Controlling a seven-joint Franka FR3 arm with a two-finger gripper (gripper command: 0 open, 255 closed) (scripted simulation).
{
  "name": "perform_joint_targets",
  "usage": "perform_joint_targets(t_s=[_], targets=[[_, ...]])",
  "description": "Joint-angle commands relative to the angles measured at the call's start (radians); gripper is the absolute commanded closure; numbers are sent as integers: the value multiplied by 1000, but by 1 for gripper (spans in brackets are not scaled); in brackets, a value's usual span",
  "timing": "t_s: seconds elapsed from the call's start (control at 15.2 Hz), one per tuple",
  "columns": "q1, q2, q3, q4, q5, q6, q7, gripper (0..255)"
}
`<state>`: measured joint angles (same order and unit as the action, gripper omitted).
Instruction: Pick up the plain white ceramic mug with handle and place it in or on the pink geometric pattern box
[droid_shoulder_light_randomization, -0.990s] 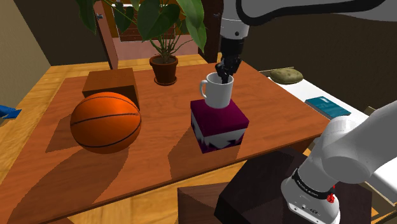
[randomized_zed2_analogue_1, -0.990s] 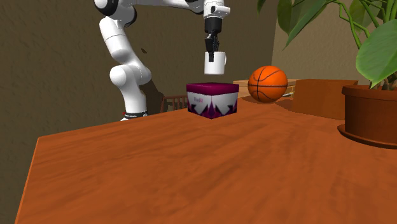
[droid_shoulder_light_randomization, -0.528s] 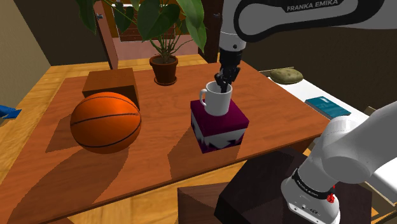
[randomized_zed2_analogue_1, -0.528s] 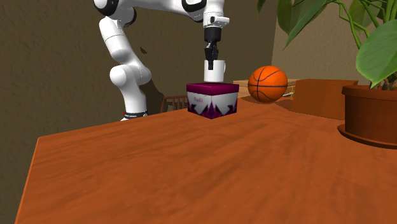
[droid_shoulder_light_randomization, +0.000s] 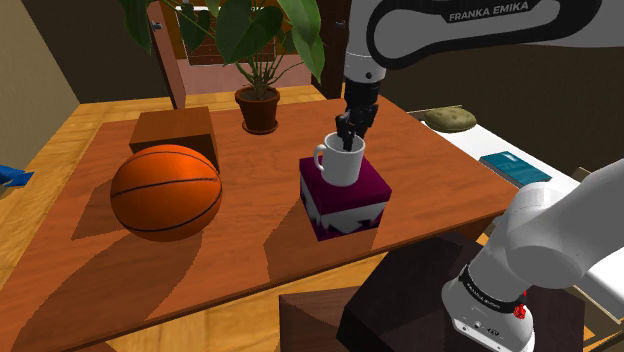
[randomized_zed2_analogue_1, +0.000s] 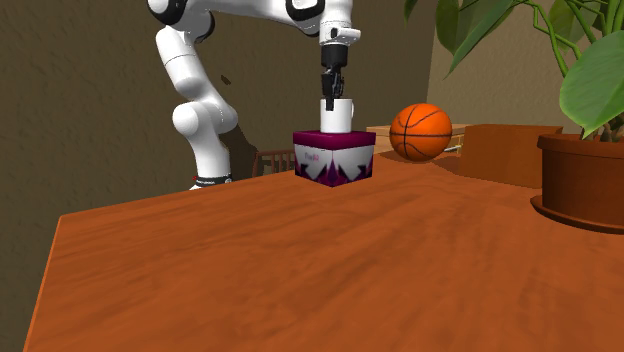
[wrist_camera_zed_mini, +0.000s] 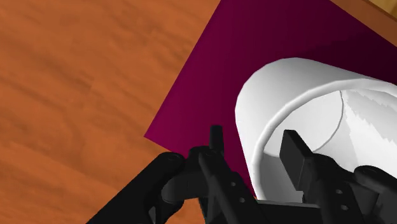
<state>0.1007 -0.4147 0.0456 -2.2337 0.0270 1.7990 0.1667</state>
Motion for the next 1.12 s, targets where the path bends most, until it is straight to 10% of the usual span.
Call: perform_joint_targets(t_s=[0.0,1.06], targets=[[0,0,0,0,0,0,0,0],[-1,7,-2,134,-2,-126,1,0]])
